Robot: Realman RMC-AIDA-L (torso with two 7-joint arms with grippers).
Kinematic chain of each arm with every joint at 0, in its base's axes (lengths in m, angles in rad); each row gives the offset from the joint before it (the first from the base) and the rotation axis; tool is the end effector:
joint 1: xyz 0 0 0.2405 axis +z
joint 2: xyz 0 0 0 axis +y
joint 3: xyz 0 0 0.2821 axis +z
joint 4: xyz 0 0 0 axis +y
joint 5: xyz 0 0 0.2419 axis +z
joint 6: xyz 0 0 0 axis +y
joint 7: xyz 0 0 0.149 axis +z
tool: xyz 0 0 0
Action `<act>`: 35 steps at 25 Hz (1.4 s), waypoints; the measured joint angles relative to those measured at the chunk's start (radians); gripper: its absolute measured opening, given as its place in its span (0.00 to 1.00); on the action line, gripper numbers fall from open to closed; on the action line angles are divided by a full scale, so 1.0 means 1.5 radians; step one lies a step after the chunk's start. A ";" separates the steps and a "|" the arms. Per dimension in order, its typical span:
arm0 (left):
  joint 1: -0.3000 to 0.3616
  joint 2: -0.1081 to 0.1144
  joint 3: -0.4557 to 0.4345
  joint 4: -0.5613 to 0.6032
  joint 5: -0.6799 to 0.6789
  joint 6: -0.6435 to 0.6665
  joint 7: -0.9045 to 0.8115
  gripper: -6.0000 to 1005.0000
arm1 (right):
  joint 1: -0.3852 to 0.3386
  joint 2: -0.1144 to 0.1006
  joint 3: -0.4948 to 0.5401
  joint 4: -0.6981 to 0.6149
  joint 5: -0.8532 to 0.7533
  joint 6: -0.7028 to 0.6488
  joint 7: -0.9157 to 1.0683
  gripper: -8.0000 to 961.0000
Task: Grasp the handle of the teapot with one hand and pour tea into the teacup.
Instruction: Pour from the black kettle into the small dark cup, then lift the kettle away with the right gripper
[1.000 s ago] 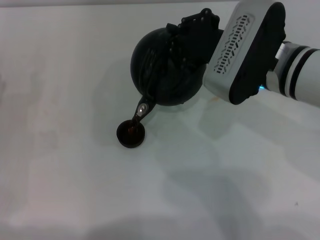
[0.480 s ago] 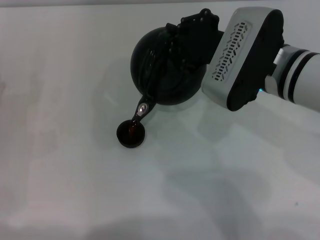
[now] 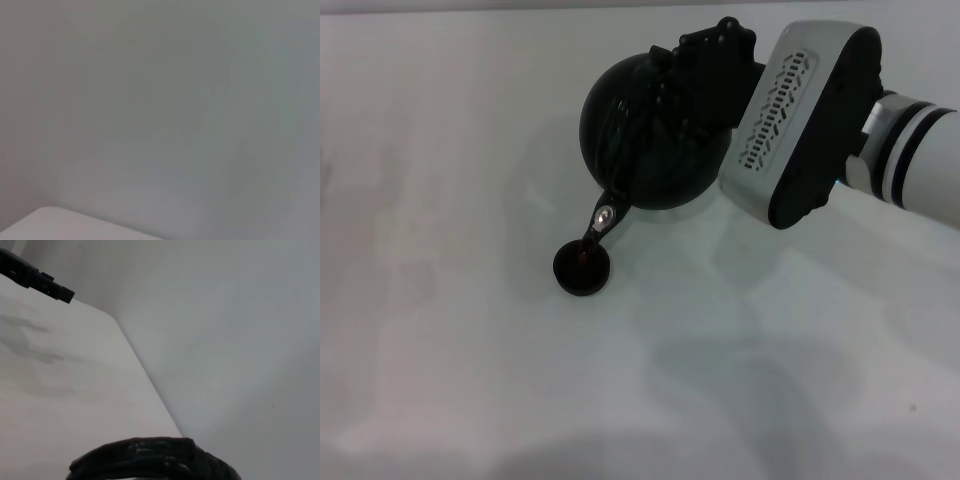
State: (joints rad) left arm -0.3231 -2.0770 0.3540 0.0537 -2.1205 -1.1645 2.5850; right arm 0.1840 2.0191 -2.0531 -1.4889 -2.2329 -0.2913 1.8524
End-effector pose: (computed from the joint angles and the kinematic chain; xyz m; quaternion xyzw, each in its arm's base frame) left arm -0.4546 0.2997 -0.0036 -0.5928 -0.3893 -0.3208 0.6279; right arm 0.1540 0.3562 -0.0931 -0.9125 -0.0970 0.0564 0.3934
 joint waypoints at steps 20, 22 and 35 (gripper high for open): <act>-0.001 0.001 -0.001 0.003 -0.001 0.001 -0.001 0.88 | -0.003 0.001 -0.014 0.008 0.007 0.027 -0.012 0.15; -0.001 0.001 -0.001 0.004 -0.001 0.001 -0.002 0.88 | -0.005 0.001 -0.014 0.009 0.012 0.027 -0.009 0.15; -0.003 0.001 -0.001 0.006 -0.001 0.000 -0.002 0.88 | -0.013 0.000 0.008 0.009 0.126 0.021 -0.008 0.15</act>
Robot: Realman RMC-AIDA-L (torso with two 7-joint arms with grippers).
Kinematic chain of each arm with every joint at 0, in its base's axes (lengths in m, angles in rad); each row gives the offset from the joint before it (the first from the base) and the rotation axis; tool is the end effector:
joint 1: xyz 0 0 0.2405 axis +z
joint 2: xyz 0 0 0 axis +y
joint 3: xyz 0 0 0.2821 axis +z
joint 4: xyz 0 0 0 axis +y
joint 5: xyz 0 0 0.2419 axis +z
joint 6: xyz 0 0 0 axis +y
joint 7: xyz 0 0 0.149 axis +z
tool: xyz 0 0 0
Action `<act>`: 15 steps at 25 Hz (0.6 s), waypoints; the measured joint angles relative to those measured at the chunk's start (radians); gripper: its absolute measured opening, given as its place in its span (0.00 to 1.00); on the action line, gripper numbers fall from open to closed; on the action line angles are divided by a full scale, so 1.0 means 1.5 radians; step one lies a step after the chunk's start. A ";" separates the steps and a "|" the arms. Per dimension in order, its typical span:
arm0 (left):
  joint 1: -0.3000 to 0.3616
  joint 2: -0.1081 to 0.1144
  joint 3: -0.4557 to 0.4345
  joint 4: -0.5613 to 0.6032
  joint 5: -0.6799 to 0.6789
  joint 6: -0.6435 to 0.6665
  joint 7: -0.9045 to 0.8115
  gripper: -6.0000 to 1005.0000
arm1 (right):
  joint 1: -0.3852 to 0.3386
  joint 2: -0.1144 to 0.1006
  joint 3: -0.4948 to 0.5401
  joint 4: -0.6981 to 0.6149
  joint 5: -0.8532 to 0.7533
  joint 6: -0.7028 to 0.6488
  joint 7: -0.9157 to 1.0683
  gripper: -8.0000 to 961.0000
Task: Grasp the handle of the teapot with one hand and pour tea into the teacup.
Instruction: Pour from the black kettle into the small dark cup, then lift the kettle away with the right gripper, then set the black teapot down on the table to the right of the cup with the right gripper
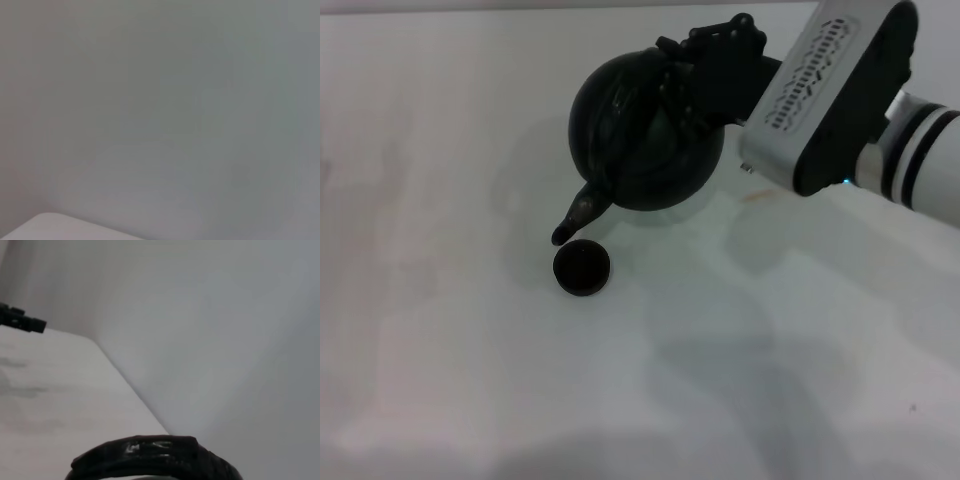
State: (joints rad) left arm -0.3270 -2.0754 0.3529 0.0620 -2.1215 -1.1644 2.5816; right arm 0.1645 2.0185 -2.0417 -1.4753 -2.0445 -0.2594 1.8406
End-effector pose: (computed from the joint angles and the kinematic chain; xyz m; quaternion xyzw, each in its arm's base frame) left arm -0.4542 0.3025 -0.0001 -0.5925 -0.3853 -0.3224 0.6298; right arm 0.1587 0.3562 -0.0888 -0.9116 -0.0157 0.1069 0.3966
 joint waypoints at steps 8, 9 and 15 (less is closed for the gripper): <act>0.000 0.000 0.000 0.000 -0.001 0.003 0.000 0.88 | -0.022 0.000 0.095 -0.006 0.126 -0.087 0.000 0.15; 0.000 0.000 0.000 0.000 -0.002 0.003 -0.001 0.88 | -0.024 0.000 0.116 0.000 0.151 -0.106 0.001 0.15; -0.001 0.000 0.000 -0.002 -0.019 0.005 -0.002 0.88 | -0.038 -0.002 0.247 0.041 0.226 -0.236 0.016 0.15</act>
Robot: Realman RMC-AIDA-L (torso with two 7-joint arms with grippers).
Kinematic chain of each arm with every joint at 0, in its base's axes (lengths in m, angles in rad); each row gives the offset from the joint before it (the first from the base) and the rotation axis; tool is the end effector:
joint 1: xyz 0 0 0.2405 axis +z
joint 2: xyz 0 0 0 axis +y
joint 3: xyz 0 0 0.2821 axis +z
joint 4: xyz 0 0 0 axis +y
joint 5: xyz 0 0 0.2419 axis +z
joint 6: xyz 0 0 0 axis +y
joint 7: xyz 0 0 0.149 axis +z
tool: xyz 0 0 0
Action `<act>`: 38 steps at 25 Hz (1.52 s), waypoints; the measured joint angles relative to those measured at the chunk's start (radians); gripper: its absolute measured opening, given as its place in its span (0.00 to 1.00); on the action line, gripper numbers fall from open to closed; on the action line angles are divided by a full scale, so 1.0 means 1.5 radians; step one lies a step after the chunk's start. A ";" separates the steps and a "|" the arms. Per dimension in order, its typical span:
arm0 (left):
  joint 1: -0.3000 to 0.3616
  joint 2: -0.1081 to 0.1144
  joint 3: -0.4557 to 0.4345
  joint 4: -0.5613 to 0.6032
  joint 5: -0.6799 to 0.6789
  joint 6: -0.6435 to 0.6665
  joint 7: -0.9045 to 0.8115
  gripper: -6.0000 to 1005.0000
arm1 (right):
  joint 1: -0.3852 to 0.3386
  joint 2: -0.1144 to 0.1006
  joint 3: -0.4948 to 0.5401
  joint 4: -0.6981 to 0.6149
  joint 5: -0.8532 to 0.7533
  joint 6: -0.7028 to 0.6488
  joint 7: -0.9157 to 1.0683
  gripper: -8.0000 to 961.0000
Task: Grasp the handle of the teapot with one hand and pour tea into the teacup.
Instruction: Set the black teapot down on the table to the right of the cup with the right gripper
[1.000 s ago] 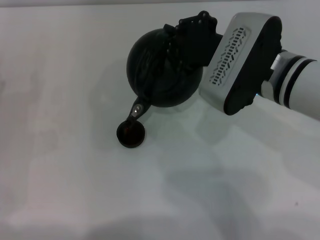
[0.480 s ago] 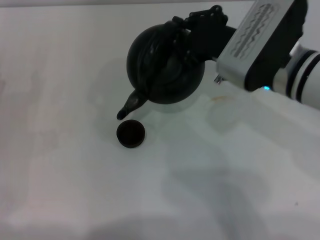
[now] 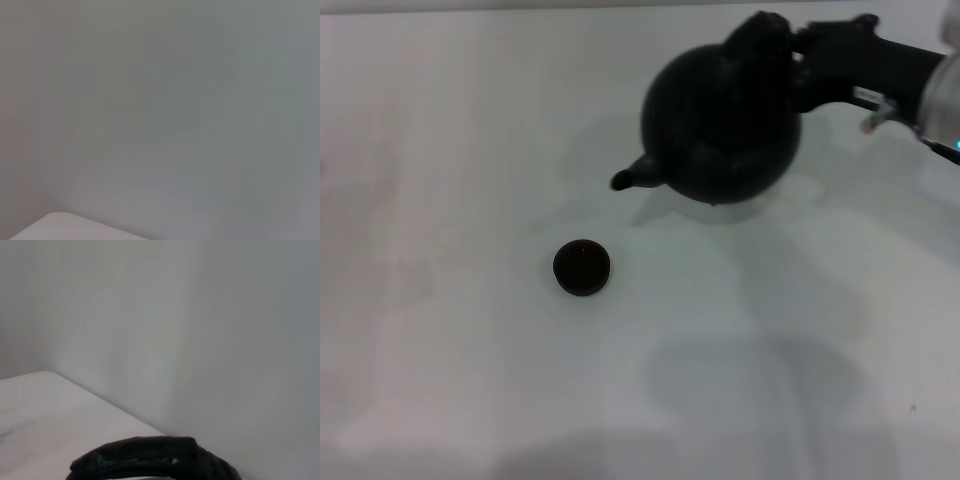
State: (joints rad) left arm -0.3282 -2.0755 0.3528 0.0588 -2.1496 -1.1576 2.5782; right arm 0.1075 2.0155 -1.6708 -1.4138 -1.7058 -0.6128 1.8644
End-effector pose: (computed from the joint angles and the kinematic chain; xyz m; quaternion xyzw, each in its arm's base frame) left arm -0.4564 0.3023 0.0018 -0.5804 -0.3922 -0.3250 0.6354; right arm 0.2258 0.3736 -0.0187 -0.8906 0.2066 0.1807 0.3627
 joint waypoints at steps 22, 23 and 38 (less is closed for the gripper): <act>-0.006 0.001 0.000 -0.002 -0.001 0.002 0.004 0.88 | 0.008 -0.001 0.136 0.093 -0.045 -0.154 0.047 0.15; -0.006 0.001 0.000 -0.002 -0.001 0.002 0.004 0.88 | 0.008 -0.001 0.136 0.096 -0.046 -0.154 0.047 0.15; -0.007 0.001 0.000 0.001 -0.001 0.002 0.002 0.88 | 0.015 -0.002 0.141 0.118 -0.043 -0.158 0.047 0.23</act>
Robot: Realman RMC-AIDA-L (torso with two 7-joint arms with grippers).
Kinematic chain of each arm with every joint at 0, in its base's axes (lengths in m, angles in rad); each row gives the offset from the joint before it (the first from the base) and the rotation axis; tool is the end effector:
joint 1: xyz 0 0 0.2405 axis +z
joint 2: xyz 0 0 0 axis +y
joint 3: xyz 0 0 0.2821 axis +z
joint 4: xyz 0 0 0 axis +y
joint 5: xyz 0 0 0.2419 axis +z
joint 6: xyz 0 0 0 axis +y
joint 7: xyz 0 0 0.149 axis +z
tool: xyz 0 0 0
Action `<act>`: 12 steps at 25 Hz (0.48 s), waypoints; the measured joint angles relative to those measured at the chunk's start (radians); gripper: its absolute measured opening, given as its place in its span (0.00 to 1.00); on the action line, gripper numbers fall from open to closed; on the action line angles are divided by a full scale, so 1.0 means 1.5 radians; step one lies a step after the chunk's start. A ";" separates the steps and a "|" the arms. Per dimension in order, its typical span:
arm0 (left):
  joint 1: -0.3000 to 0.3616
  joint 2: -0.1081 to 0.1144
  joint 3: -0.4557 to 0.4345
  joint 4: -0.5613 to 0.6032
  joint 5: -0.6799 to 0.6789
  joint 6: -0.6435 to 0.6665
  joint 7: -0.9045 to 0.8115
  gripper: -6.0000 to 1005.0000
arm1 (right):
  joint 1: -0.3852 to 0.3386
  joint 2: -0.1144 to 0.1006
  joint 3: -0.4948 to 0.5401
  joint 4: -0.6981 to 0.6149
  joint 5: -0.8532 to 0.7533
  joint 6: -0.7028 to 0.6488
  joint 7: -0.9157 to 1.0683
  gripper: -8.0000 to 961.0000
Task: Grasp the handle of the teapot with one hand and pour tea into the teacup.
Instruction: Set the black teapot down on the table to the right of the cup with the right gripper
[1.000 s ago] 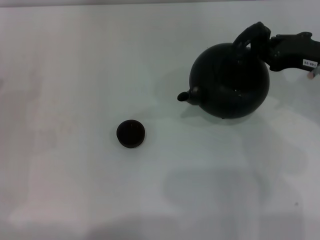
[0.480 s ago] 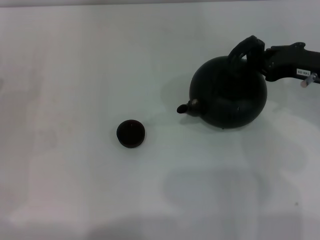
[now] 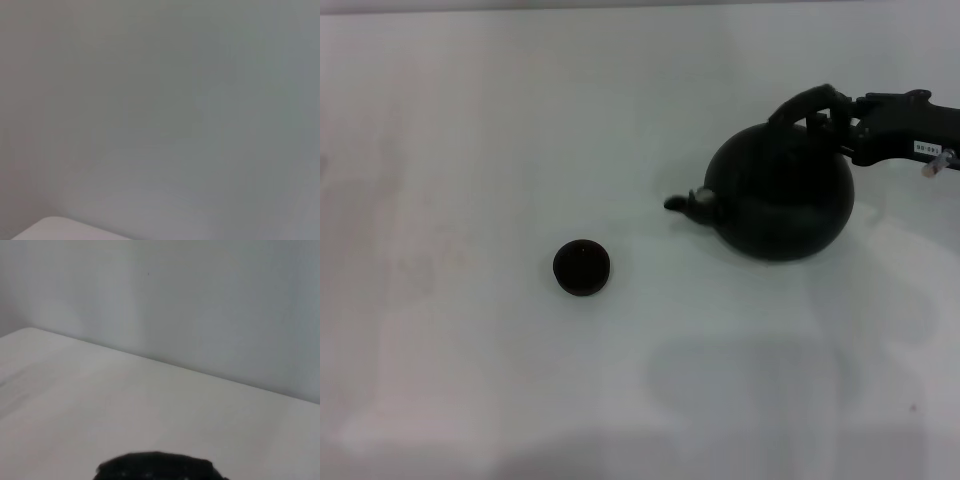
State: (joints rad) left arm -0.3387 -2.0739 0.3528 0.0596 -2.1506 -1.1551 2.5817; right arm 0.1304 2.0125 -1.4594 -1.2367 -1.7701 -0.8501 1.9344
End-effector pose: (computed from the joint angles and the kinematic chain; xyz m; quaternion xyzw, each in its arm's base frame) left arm -0.4540 0.3073 0.0028 -0.5827 -0.3882 -0.3261 0.6351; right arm 0.2980 0.3663 -0.0038 -0.8831 0.3137 0.1407 0.3193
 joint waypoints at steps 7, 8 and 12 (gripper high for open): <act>0.000 0.000 0.000 0.001 0.000 0.000 -0.002 0.88 | -0.002 -0.001 0.001 -0.005 -0.002 -0.007 0.000 0.40; 0.000 0.000 0.000 0.001 0.000 0.000 -0.002 0.88 | -0.002 -0.001 0.002 -0.006 -0.001 -0.010 0.000 0.41; 0.000 0.000 0.000 0.001 0.000 0.000 -0.002 0.88 | -0.004 -0.002 0.018 -0.008 -0.002 -0.034 0.000 0.53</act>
State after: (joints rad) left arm -0.3391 -2.0739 0.3528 0.0614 -2.1506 -1.1551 2.5786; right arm 0.1251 2.0097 -1.4326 -1.2494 -1.7733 -0.9005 1.9343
